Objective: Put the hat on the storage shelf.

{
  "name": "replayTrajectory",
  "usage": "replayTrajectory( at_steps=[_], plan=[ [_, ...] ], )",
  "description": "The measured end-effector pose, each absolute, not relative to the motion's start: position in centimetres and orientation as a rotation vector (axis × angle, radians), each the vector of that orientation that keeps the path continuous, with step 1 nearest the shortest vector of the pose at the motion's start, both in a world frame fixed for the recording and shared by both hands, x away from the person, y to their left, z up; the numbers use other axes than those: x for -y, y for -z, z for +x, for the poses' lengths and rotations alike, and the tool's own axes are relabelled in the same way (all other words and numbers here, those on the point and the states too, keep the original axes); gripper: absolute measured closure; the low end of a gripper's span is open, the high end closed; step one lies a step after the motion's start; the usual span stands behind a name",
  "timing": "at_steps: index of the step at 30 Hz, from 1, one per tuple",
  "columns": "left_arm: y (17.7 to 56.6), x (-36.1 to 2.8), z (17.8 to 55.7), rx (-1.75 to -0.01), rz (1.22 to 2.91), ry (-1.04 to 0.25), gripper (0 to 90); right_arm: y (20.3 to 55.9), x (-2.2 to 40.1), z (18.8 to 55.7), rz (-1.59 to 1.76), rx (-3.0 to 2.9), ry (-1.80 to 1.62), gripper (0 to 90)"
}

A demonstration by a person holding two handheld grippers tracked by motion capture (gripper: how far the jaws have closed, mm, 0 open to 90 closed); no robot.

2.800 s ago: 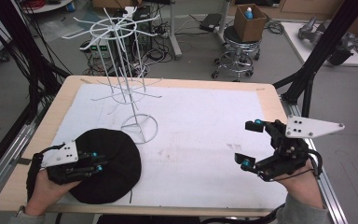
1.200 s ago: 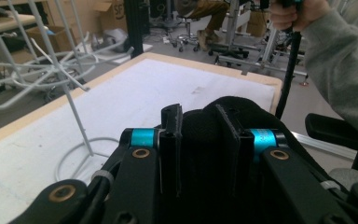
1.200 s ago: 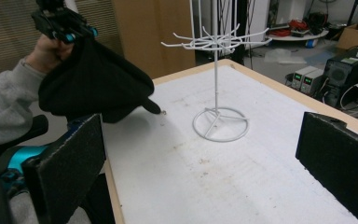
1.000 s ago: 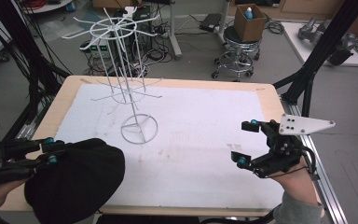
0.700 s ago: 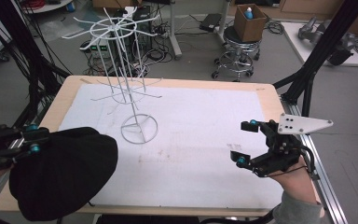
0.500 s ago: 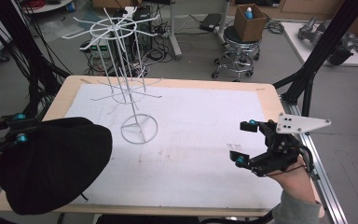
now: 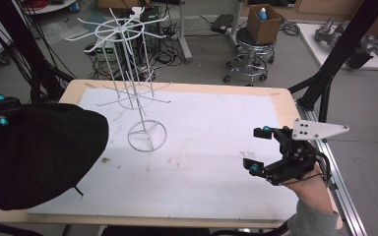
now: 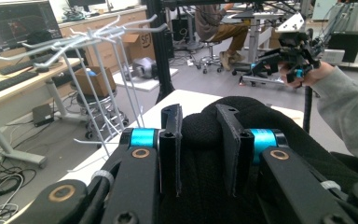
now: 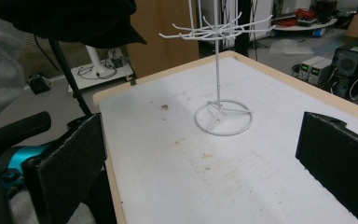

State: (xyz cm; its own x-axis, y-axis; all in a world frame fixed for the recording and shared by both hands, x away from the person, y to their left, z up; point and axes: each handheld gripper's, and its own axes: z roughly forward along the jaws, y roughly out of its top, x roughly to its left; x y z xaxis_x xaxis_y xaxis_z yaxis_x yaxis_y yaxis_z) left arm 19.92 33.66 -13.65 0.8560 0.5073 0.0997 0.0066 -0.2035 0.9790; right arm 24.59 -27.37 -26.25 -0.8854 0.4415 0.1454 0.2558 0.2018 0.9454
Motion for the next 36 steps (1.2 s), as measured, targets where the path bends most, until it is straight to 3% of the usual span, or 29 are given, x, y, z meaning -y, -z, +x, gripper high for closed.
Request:
replayTrajectory(
  at_steps=[36],
  plan=[
    [4.4,-34.6,22.9,-0.375,1.694,-0.537,71.7,27.0,28.9,25.3,0.761,-2.274,-1.786,0.8]
  ],
)
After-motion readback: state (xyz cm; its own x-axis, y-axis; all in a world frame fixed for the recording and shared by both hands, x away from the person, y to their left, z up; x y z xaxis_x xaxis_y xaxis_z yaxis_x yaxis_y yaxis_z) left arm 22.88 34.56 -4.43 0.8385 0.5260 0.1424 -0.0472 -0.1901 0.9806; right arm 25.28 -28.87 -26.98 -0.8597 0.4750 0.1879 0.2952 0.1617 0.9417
